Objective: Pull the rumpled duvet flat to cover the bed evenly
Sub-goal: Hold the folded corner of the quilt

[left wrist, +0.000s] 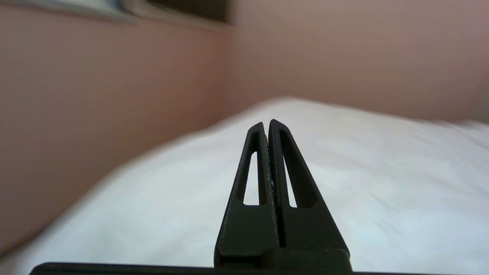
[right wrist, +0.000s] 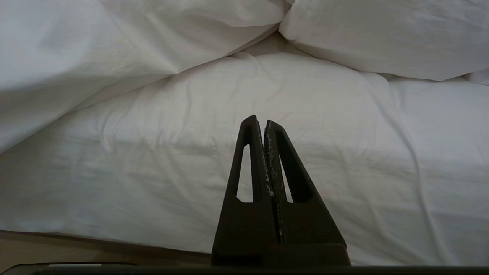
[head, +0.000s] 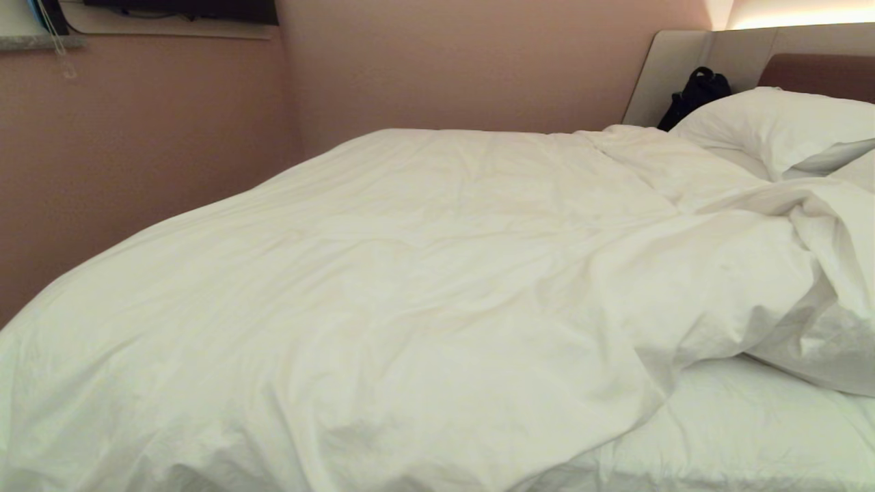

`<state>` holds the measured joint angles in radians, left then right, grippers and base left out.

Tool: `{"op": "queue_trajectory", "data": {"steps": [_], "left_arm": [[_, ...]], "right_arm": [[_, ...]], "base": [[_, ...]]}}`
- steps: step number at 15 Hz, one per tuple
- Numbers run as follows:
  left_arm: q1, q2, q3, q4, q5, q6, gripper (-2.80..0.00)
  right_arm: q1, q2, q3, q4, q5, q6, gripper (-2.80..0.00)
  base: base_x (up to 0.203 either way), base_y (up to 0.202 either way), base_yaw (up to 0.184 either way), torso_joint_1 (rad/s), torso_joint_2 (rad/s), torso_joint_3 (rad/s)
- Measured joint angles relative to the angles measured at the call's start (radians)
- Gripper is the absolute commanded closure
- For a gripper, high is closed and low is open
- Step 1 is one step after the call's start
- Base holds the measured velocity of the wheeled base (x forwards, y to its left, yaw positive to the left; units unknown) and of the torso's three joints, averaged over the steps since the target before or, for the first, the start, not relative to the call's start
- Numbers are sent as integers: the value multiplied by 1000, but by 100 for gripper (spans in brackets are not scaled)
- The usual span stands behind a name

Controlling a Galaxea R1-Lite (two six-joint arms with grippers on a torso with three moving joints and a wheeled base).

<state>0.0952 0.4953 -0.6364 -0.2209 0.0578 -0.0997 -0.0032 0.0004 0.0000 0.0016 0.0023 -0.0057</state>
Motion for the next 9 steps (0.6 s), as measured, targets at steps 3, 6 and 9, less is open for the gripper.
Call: {"op": "queue_trajectory", "data": {"steps": [3,6,9], "left_arm": [[-102,-87,10,194,-101,-62,0],[-138,-139,28,298,-183,-99,0],[-142,-175,50,350,-255,-124,0]], "right_arm": [[0,0,0,0,-1,0,0],[0,0,0,0,-1,0,0],[0,0,0,0,0,0,0]], "base": [[0,0,0,0,0,0],[0,0,0,0,0,0],[0,0,0,0,0,0]]}}
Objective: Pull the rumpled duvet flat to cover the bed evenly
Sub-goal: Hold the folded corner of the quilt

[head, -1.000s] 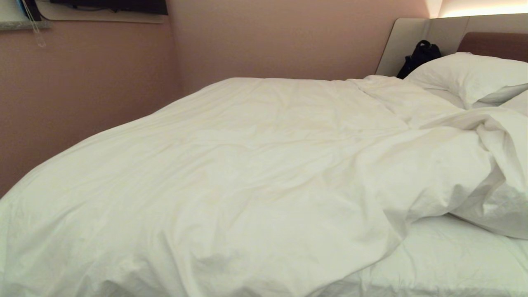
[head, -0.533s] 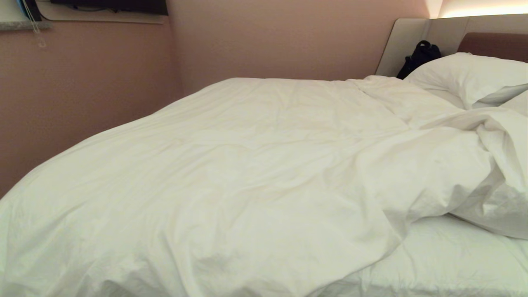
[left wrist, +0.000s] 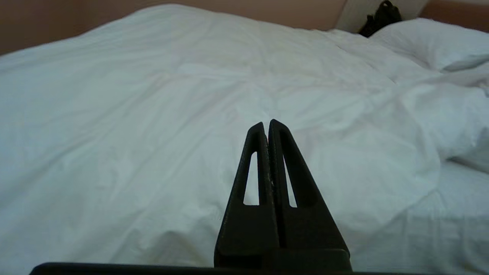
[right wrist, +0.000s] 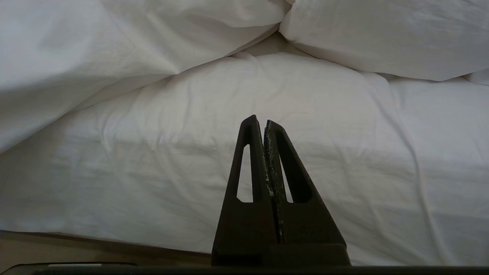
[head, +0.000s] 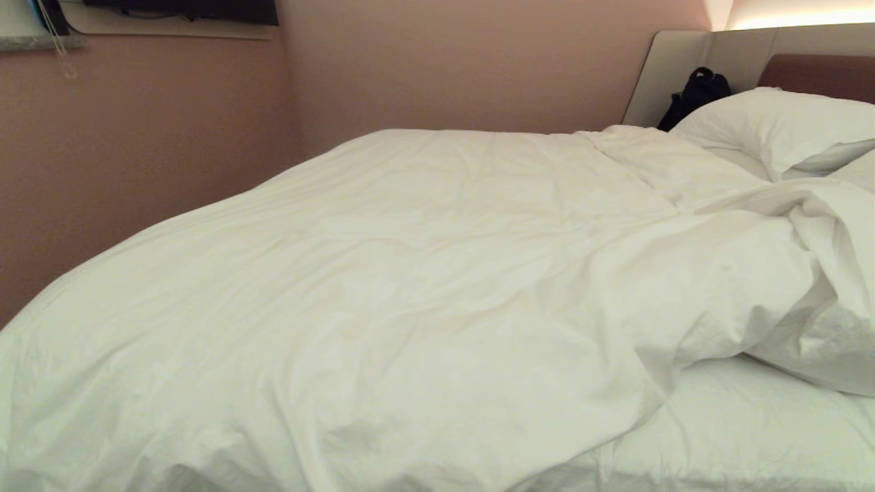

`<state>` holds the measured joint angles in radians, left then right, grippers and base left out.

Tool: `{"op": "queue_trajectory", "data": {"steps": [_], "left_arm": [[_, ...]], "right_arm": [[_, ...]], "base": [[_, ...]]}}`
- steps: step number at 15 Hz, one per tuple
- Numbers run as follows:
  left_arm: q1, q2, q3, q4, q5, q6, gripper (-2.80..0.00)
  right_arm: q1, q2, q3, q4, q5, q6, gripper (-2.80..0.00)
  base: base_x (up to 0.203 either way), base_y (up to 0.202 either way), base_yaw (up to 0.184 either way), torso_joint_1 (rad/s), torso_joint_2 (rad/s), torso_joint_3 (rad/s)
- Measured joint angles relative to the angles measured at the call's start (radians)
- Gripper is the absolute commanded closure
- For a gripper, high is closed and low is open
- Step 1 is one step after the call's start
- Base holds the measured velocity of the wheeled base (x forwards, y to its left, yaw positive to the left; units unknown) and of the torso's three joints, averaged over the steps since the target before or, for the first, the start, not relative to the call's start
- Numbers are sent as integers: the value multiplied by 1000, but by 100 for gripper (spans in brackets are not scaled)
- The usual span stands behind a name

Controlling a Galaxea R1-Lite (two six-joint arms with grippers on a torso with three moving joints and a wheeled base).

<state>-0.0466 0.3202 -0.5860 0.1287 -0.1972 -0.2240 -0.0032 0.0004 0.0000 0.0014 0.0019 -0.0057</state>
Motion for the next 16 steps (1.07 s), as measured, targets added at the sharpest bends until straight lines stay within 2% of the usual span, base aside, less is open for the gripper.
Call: {"op": "queue_trajectory", "data": {"steps": [7,14,16], "left_arm": [[8,-73,117,16,-36,7,0],[28,-124,208,14,-37,9,0],[36,-150,236,15,-36,28,0]], "right_arm": [[0,0,0,0,0,0,0],[0,0,0,0,0,0,0],[0,0,0,0,0,0,0]], "base": [[0,0,0,0,0,0],[0,0,0,0,0,0],[0,0,0,0,0,0]]}}
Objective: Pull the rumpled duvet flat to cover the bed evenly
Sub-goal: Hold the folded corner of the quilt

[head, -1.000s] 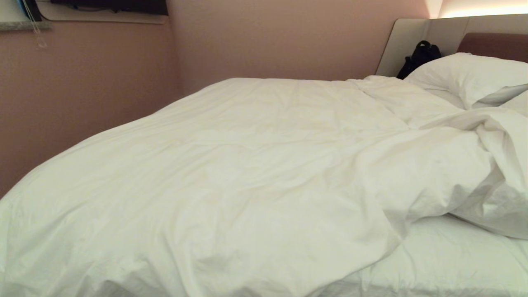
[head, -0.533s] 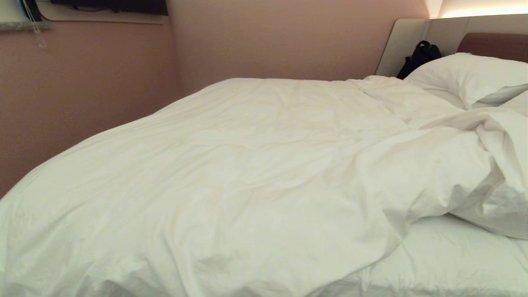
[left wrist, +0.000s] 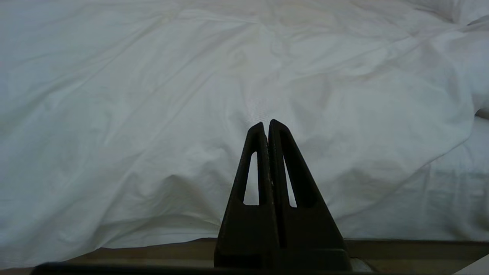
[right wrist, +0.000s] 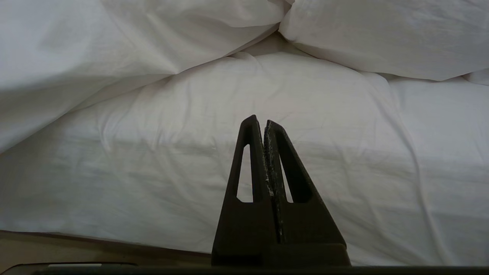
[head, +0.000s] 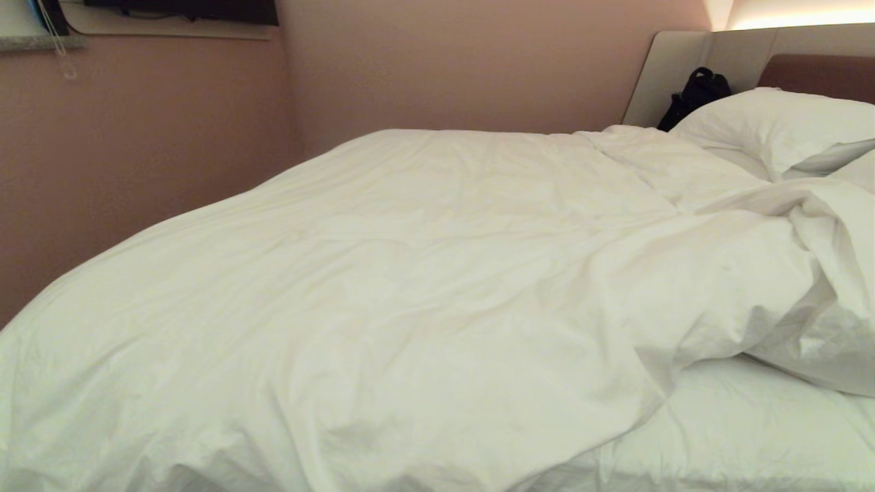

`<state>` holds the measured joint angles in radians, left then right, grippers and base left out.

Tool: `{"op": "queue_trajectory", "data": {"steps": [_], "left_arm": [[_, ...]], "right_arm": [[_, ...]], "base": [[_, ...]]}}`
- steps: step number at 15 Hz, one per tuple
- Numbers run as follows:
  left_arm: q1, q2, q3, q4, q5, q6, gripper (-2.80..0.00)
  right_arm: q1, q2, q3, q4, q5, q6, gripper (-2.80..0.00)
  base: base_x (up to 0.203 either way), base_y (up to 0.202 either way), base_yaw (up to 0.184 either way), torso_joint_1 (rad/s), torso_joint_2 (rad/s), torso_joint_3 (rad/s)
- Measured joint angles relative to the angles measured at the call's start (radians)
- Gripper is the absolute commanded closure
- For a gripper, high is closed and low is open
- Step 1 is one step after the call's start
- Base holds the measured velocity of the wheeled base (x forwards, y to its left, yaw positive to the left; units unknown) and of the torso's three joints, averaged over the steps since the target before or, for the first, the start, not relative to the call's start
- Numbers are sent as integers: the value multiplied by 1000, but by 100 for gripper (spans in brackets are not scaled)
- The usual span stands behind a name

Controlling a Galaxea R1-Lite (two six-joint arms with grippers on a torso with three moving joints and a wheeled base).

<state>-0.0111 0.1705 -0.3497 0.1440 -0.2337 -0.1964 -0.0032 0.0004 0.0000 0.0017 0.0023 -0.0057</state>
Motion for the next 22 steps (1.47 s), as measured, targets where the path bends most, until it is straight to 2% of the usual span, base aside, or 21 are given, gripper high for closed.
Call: {"op": "queue_trajectory", "data": {"steps": [3,8,10,12,15,17,19,22], "left_arm": [[6,-56,61,3,1,66,0],[9,-140,132,-1,17,110,0],[9,-158,155,-12,67,137,0],[9,-167,163,-38,87,141,0],[9,-169,208,-102,209,192,0],[9,-169,289,-165,262,239,0],[9,-169,334,-246,275,251,0],[9,-169,348,-259,273,248,0]], "right_arm": [[0,0,0,0,-1,0,0],[0,0,0,0,-1,0,0],[0,0,0,0,0,0,0],[0,0,0,0,0,0,0],[0,0,0,0,-1,0,0],[0,0,0,0,-1,0,0],[0,0,0,0,-1,0,0],[0,0,0,0,-1,0,0]], "base": [[0,0,0,0,0,0],[0,0,0,0,0,0],[0,0,0,0,0,0],[0,0,0,0,0,0],[0,0,0,0,0,0],[0,0,0,0,0,0],[0,0,0,0,0,0],[0,0,0,0,0,0]]}}
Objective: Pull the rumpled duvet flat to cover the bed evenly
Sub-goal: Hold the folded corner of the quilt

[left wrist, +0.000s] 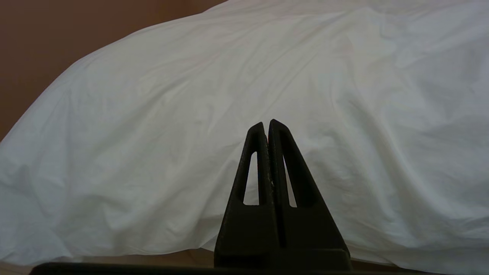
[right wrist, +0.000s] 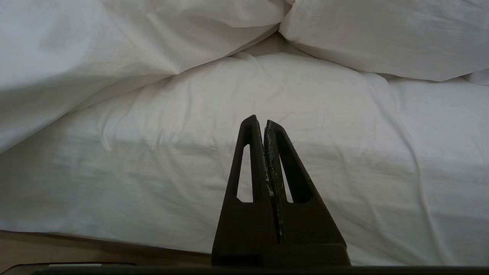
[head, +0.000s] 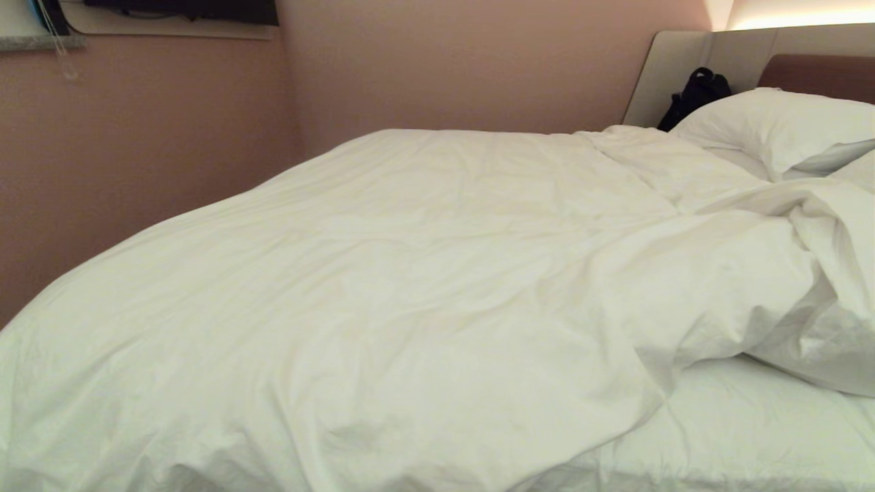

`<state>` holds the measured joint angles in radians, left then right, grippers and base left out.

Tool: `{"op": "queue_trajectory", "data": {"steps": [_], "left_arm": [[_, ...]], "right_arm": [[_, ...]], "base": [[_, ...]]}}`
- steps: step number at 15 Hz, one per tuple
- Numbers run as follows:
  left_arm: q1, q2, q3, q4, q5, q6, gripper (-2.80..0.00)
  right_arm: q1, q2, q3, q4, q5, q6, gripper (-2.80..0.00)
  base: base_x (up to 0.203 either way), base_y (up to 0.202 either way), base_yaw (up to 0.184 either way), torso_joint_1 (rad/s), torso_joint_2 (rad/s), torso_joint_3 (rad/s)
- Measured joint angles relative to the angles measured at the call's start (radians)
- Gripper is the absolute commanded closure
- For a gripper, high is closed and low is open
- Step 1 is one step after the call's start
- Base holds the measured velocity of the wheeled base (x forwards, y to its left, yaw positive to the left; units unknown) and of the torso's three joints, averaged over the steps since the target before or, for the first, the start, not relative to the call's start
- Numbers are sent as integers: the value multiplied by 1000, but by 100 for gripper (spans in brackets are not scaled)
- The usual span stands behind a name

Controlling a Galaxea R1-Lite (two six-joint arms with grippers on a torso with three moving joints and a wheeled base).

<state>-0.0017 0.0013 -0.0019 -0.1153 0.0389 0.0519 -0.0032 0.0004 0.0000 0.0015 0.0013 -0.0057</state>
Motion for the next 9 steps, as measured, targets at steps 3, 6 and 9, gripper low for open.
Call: {"op": "queue_trajectory", "data": {"steps": [3,6,9], "left_arm": [[0,0,2,-1,-4,-13,0],[0,0,2,1,-9,-17,0],[0,0,2,70,-16,-28,0]], "right_arm": [[0,0,0,0,0,0,0],[0,0,0,0,0,0,0],[0,0,0,0,0,0,0]], "base": [[0,0,0,0,0,0],[0,0,0,0,0,0],[0,0,0,0,0,0]]}}
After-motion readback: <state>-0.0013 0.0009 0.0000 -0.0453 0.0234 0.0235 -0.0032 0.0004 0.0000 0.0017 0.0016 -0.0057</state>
